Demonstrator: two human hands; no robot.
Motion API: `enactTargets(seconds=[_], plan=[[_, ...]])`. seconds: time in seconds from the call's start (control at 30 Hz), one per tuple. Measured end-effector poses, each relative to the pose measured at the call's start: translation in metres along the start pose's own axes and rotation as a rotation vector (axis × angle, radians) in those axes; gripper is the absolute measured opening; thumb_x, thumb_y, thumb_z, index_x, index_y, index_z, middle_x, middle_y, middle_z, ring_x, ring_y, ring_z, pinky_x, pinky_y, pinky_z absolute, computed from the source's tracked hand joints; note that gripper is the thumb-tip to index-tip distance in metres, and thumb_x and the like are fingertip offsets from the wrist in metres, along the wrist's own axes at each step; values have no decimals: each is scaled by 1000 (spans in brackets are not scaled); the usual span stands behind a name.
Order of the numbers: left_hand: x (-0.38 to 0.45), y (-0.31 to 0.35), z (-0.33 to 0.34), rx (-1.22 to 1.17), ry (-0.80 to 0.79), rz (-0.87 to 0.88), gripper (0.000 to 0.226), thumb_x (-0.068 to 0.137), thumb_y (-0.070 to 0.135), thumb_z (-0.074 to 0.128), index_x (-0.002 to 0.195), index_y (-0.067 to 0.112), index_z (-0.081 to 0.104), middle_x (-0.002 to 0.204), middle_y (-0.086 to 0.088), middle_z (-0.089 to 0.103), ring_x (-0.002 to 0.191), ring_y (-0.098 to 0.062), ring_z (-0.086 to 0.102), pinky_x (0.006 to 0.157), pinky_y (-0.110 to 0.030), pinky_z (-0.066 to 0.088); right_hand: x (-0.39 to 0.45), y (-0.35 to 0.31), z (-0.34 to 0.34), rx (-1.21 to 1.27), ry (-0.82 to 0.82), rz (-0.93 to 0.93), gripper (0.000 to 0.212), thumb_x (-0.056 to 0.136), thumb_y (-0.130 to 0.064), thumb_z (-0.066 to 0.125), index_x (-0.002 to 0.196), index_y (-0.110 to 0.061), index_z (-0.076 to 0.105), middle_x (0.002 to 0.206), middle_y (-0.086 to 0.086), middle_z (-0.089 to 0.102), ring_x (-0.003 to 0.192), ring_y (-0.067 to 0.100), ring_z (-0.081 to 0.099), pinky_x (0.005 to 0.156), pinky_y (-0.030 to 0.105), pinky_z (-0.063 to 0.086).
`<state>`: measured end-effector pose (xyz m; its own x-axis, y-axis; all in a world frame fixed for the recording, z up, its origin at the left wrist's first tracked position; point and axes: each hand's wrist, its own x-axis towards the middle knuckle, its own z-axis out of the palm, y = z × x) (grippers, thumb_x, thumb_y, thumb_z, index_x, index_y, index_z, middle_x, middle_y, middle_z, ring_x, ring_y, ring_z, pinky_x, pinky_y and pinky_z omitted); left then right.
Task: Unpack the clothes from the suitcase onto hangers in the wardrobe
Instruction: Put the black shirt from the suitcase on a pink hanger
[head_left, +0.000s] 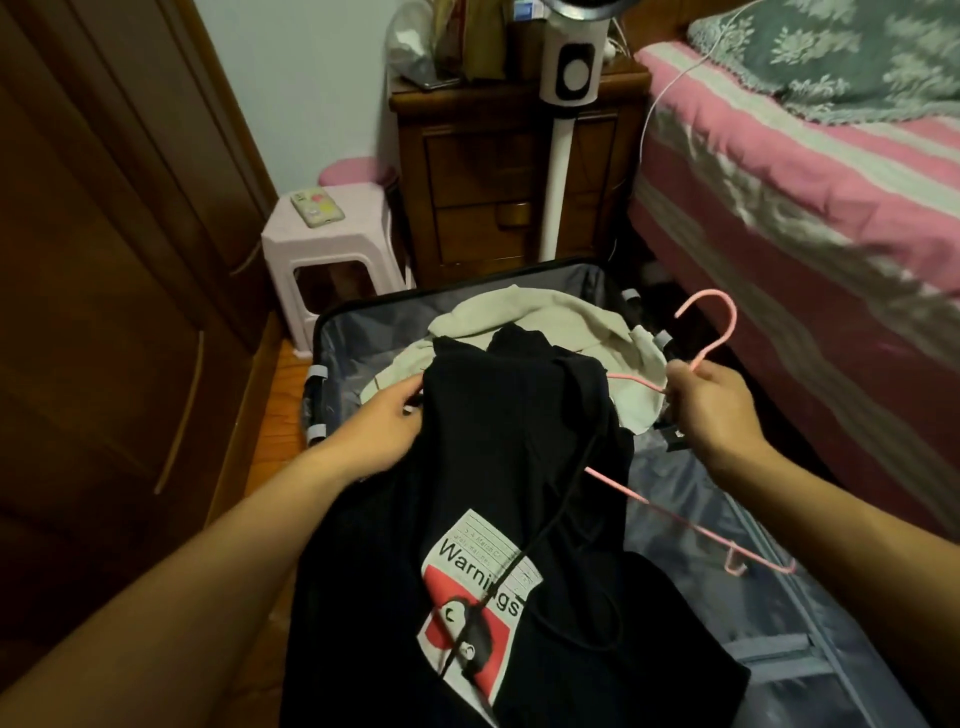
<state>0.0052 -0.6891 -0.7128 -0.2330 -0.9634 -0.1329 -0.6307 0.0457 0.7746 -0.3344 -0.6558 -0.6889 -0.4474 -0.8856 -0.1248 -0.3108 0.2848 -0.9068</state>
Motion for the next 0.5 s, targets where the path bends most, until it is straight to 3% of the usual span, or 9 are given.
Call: enactTargets(seconds=[0.07,0.17,0.23,0.33,0.43,0.5], plan=[[5,7,1,-144,27,-22,56,101,5,54,137,48,52,132,18,62,130,-13,57,109,-32,47,-3,-7,0,43,-22,-41,31,81,-39,52,62,-16,59,60,-1,58,64,27,56,66,56,53],[3,18,-6,-39,-67,29,95,95,-3,60,150,60,16,145,15,33,134,-9,41,115,-28,33,-2,-3,-1,97,-73,-31,29,80,-42,54,62,-20,59,58,-3,52,67,26,50,65,51,46],[4,23,-15,98,-22,69,77,96,2,63,152,43,32,147,8,31,134,-10,40,113,-21,28,-3,-2,-4,137,-96,-1,27,81,-38,56,66,-16,61,64,10,50,68,31,48,62,56,46],[2,19,-37,155,-82,55,30,101,11,58,124,30,64,128,8,61,108,-6,62,94,-24,49,-7,-2,-9,160,-108,9,30,81,-37,58,73,-8,59,77,20,52,71,35,52,61,76,46],[-11,24,-63,3,-23,36,14,93,15,54,90,21,66,97,-15,65,94,-34,63,84,-46,48,-4,2,-10,54,-154,-54,41,78,-46,59,76,-5,59,77,23,58,68,37,56,66,75,50],[-23,41,-79,69,-49,78,14,81,24,51,77,19,63,86,-12,63,86,-27,61,84,-47,46,1,7,-9,-84,-220,-141,51,77,-53,56,78,-2,60,76,22,63,69,43,59,72,67,53]])
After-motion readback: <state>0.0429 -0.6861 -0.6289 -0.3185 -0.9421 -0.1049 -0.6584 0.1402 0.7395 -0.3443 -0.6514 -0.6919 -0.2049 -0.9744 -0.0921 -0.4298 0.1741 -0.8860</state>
